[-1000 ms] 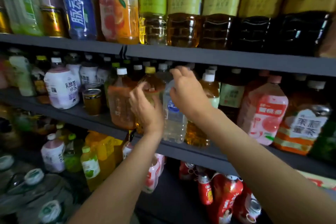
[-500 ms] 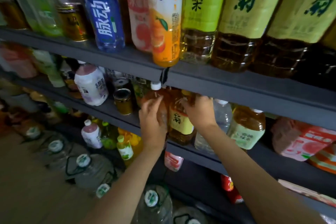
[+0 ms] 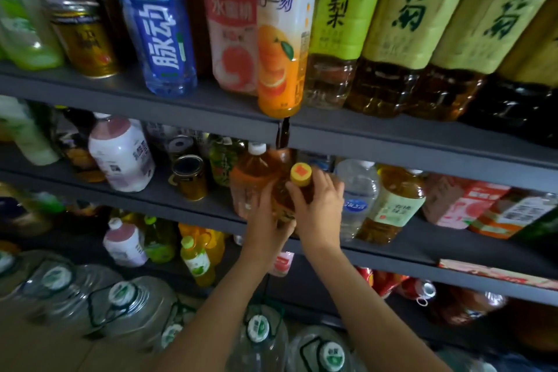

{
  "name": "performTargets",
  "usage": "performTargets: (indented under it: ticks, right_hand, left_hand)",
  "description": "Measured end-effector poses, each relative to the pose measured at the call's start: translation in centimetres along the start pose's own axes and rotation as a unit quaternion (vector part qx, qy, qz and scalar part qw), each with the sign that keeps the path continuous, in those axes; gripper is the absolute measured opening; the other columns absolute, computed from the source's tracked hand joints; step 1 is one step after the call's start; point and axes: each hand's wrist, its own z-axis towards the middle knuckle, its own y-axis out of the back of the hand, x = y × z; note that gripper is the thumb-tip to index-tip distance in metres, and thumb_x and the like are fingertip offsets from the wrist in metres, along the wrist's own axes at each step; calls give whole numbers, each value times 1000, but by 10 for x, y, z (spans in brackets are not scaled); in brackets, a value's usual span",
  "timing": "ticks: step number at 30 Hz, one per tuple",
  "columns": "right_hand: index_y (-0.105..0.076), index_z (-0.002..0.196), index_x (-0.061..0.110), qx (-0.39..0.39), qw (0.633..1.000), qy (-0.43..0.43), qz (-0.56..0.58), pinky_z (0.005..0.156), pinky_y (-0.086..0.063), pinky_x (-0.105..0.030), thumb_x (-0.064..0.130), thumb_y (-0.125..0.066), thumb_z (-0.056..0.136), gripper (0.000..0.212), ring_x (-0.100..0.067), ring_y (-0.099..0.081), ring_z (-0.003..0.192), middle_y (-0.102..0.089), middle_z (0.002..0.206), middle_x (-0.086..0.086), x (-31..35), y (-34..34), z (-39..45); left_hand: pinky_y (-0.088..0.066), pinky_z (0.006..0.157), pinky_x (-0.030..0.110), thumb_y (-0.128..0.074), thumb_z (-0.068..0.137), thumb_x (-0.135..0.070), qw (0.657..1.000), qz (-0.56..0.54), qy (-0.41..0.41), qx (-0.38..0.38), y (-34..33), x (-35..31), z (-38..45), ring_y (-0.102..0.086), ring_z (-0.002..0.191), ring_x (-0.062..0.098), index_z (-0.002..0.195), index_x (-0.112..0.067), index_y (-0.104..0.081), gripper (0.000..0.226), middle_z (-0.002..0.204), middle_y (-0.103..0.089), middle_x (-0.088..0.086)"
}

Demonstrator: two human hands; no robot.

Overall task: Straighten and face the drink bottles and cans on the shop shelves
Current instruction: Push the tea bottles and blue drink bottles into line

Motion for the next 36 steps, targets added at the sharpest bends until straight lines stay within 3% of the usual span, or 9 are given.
performTargets:
  ticks: [4, 8, 11, 15, 18, 21, 24, 31, 36]
  right_hand:
    - [-59, 119, 13, 38, 997, 52, -29, 98, -41, -35, 22, -66, 85, 36, -19, -44, 117, -61, 115, -1, 2, 19, -16]
    - [-61, 118, 9, 50, 996, 71, -21, 94, -43, -31, 17, -68, 84, 36, -21, -49, 113, -60, 108, 3, 2, 36, -30]
    - [-61, 113, 13, 47, 997, 33, 47, 92, -46, -28, 18, -67, 85, 29, -13, -51, 104, -48, 99, 16, 6, 49, -34]
    - [-61, 100, 16, 83, 993, 16, 80, 78, -51, -20, 24, -69, 83, 21, -7, -60, 86, -63, 93, 4, 13, 85, -30]
    - [-66, 96, 8, 132, 984, 16, 120, 80, -55, -34, 23, -70, 82, 21, -15, -66, 87, -70, 92, -6, 30, 131, -13]
    - [-69, 88, 11, 140, 974, -20, 177, 81, -55, -42, 22, -70, 82, 13, -22, -68, 85, -71, 88, -10, 54, 169, 6]
    - [-69, 82, 15, 145, 966, -25, 213, 75, -54, -35, 20, -69, 84, 6, -18, -68, 80, -71, 83, -7, 75, 195, 21]
    - [-66, 102, 11, 135, 962, 41, 236, 82, -55, -34, 23, -66, 84, 21, -17, -66, 93, -69, 96, -7, 98, 235, 37]
    - [-39, 134, 28, 150, 958, 8, 246, 91, -51, -25, 34, -73, 77, 67, -5, -54, 115, -53, 127, 9, 80, 262, 54]
  left_hand:
    - [-44, 102, 39, -76, 72, -5, 998, -9, 27, 58, 13, 1, -5, -40, 128, 15, 136, -18, -38, 76, 137, -37, -7]
    - [-35, 109, 35, -75, 73, -5, 992, 16, 36, 123, 25, -13, -11, -27, 135, 14, 145, -20, -25, 89, 145, -17, -15]
    - [-32, 110, 32, -75, 75, -9, 976, 7, 76, 203, 34, -30, -16, -30, 136, 18, 144, -27, -21, 90, 148, -25, 0]
    - [-47, 95, 30, -80, 71, -15, 918, -70, 178, 347, 47, -59, -26, -50, 110, 2, 138, -36, -24, 90, 120, -51, -16]
    - [-45, 100, 48, -87, 58, -26, 887, -114, 219, 390, 58, -85, -22, -56, 113, 9, 131, -43, -36, 91, 119, -62, -12]
    - [-35, 108, 46, -80, 65, -19, 855, -154, 228, 440, 71, -125, -14, -51, 121, 14, 136, -41, -33, 88, 127, -59, -7]
    - [-26, 109, 49, -73, 69, -16, 855, -157, 212, 447, 76, -165, -5, -47, 113, 14, 136, -40, -32, 82, 118, -61, -8]
    - [-48, 95, 34, -89, 55, -18, 931, -133, 140, 309, 52, -212, 7, -57, 112, 11, 116, -47, -44, 80, 114, -64, -10]
    - [-44, 89, 25, -84, 61, -11, 956, -171, 83, 223, 31, -262, 42, -55, 105, 7, 119, -37, -42, 77, 105, -58, -17]
